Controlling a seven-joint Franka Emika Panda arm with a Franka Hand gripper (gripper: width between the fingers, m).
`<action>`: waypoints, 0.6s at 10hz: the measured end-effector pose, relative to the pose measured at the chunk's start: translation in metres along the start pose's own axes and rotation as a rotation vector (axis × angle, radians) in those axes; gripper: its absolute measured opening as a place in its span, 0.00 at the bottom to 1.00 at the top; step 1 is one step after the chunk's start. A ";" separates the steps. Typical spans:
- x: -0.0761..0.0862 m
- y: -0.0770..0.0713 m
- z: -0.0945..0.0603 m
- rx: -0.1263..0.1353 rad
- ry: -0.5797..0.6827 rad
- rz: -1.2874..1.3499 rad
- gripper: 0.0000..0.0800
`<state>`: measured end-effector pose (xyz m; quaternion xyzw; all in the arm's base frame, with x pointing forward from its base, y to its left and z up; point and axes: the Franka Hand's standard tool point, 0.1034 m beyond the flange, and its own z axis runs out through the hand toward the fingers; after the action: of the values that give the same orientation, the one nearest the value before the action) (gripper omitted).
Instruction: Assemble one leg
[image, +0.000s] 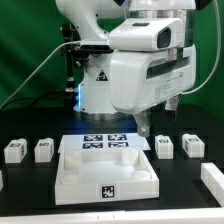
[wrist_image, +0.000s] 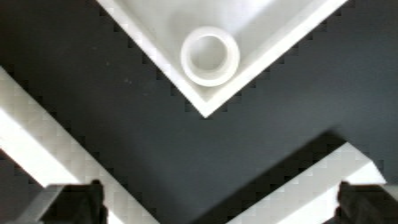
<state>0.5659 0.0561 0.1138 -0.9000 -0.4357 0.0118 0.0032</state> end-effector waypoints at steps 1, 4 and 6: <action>0.000 0.000 0.000 0.000 0.000 0.000 0.81; 0.000 0.000 0.000 0.000 0.000 0.000 0.81; 0.000 0.000 0.000 0.000 0.000 0.000 0.81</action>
Offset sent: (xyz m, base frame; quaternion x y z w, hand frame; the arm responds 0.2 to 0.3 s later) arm 0.0000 0.0000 0.0000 0.0000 0.0000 0.0000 1.0000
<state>0.5659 0.0561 0.1137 -0.9000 -0.4357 0.0119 0.0032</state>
